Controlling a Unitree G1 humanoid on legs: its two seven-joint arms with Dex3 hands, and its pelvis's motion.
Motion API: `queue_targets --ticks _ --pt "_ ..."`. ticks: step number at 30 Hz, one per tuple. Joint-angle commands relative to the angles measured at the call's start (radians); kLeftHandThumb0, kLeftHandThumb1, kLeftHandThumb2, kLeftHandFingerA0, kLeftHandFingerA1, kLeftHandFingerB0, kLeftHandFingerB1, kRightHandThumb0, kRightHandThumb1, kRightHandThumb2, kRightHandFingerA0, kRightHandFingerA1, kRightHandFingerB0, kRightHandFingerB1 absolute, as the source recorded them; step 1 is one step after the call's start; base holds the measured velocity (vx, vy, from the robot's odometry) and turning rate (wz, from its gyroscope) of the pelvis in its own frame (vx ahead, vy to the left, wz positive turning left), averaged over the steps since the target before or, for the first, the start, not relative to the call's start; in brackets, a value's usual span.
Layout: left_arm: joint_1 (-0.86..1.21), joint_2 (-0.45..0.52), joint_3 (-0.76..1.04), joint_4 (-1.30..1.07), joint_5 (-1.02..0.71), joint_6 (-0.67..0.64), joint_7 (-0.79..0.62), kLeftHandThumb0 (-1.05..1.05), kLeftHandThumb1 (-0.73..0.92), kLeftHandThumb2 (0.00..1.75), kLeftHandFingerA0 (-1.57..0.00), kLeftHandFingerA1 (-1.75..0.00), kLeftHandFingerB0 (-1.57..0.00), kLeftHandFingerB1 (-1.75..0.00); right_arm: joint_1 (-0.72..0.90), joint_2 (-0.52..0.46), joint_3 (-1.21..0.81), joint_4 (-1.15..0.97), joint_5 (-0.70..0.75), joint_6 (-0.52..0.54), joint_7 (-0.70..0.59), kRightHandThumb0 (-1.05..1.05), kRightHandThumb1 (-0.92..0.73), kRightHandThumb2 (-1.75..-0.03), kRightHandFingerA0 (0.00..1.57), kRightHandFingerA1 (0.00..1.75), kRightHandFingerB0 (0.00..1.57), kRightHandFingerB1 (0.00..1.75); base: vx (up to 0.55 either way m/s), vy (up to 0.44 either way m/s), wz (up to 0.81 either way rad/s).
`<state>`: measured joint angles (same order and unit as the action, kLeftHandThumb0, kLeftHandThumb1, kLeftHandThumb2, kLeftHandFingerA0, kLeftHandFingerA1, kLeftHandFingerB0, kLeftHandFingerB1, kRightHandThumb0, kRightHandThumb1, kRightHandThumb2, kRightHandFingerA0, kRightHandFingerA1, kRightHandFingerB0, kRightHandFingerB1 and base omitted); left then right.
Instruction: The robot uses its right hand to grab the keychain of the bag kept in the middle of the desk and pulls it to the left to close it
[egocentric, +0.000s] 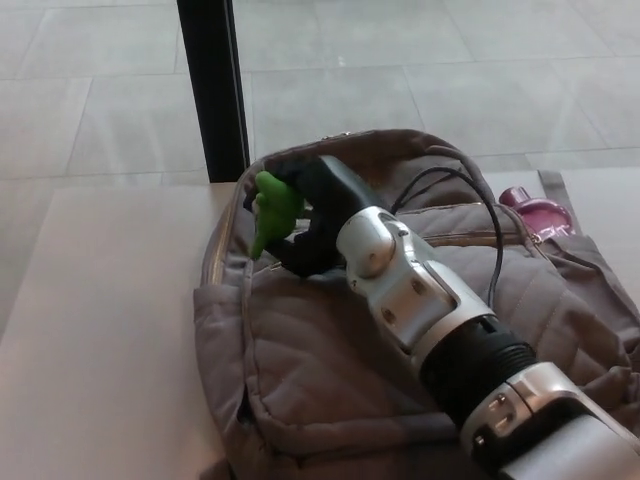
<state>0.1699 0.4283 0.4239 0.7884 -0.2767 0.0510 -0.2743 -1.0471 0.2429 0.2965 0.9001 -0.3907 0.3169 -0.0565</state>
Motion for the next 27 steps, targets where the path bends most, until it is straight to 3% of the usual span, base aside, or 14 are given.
queue_targets --ticks 1,2,3,4,5,9,11,12,13,14,15,20,21,27 --pt "0.009 -0.019 -0.052 -0.034 0.044 -0.007 0.001 -0.42 0.53 0.95 -0.64 -0.72 -0.47 -0.63 -0.130 0.258 -0.041 0.105 0.082 -0.019 -0.081 -0.30 -0.75 -0.73 0.71 1.55 0.49 0.58 0.00 0.000 0.00" --pt "-0.009 -0.026 -0.053 -0.011 0.040 -0.004 0.010 -0.41 0.53 0.94 -0.65 -0.73 -0.49 -0.64 -0.147 0.281 -0.034 0.116 0.077 -0.037 -0.095 -0.25 -0.68 -0.81 0.78 1.52 0.68 0.73 0.00 0.000 0.00" --pt "-0.013 -0.029 -0.059 -0.008 0.043 -0.007 0.013 -0.39 0.72 0.61 -0.68 -0.64 -0.56 -0.56 -0.162 0.299 -0.020 0.124 0.069 -0.049 -0.094 -0.28 -0.71 -0.84 0.82 1.69 0.68 1.15 0.00 0.000 0.00" --pt "-0.011 -0.033 -0.071 -0.021 0.053 -0.012 0.018 -0.39 0.72 0.61 -0.69 -0.64 -0.57 -0.56 -0.174 0.320 -0.011 0.119 0.065 -0.058 -0.104 -0.26 -0.66 -0.92 0.88 1.74 0.74 1.28 0.00 0.000 0.00" --pt "-0.014 -0.038 -0.075 -0.028 0.052 -0.007 0.024 -0.38 0.72 0.61 -0.69 -0.64 -0.57 -0.57 -0.196 0.343 -0.020 0.120 0.078 -0.044 -0.104 -0.29 -0.70 -0.85 0.93 1.75 0.74 1.08 0.00 0.000 0.00" --pt "-0.030 -0.047 -0.096 -0.020 0.066 -0.011 0.040 -0.38 0.72 0.61 -0.68 -0.63 -0.57 -0.56 -0.188 0.398 0.003 0.095 0.087 -0.110 -0.090 -0.27 -0.61 -0.98 0.95 1.75 0.73 1.27 0.00 0.000 0.00" --pt "-0.027 -0.049 -0.104 -0.031 0.069 -0.008 0.044 -0.38 0.72 0.61 -0.69 -0.63 -0.57 -0.56 -0.171 0.412 -0.004 0.089 0.101 -0.125 -0.099 -0.32 -0.63 -0.87 0.85 1.67 0.79 1.21 0.00 0.000 0.00" --pt "-0.028 -0.049 -0.109 -0.029 0.072 -0.014 0.041 -0.38 0.73 0.61 -0.68 -0.62 -0.57 -0.55 -0.160 0.419 0.009 0.085 0.097 -0.149 -0.096 -0.31 -0.67 -0.78 0.82 1.40 0.66 0.73 0.00 0.000 0.00" --pt "-0.027 -0.048 -0.115 -0.026 0.075 -0.022 0.036 -0.38 0.73 0.61 -0.68 -0.62 -0.57 -0.55 -0.144 0.430 0.028 0.080 0.092 -0.184 -0.090 -0.31 -0.67 -0.78 0.82 1.40 0.66 0.73 0.00 0.000 0.00" --pt "-0.032 -0.047 -0.119 -0.016 0.078 -0.034 0.031 -0.42 0.54 0.95 -0.64 -0.72 -0.49 -0.64 -0.139 0.446 0.036 0.067 0.097 -0.177 -0.075 -0.27 -0.52 -1.14 0.85 1.69 0.74 1.41 0.00 0.000 0.00" --pt "-0.033 -0.042 -0.132 -0.006 0.090 -0.055 0.021 -0.39 0.74 0.61 -0.68 -0.60 -0.56 -0.54 -0.127 0.486 0.043 0.040 0.114 -0.148 -0.054 -0.27 -0.47 -1.23 0.86 1.72 0.77 1.43 0.00 0.000 0.00" --pt "-0.018 -0.042 -0.142 -0.039 0.084 -0.046 0.022 -0.35 0.74 0.61 -0.68 -0.59 -0.56 -0.54 -0.064 0.535 0.066 0.017 0.152 -0.221 -0.017 -0.25 -0.38 -1.36 0.75 1.50 0.84 1.41 0.00 0.000 0.00" --pt "-0.016 -0.044 -0.144 -0.048 0.083 -0.039 0.028 -0.36 0.73 0.61 -0.70 -0.60 -0.57 -0.54 -0.055 0.542 0.084 0.017 0.150 -0.235 -0.001 -0.32 -0.33 -1.47 0.88 1.74 0.85 1.48 0.00 0.000 0.00" --pt "-0.003 -0.043 -0.153 -0.097 0.079 -0.012 0.034 -0.36 0.74 0.61 -0.68 -0.59 -0.57 -0.54 0.017 0.557 0.140 -0.027 0.204 -0.328 0.094 -0.44 -0.33 -1.40 0.99 1.75 0.85 1.66 0.00 0.000 0.00"
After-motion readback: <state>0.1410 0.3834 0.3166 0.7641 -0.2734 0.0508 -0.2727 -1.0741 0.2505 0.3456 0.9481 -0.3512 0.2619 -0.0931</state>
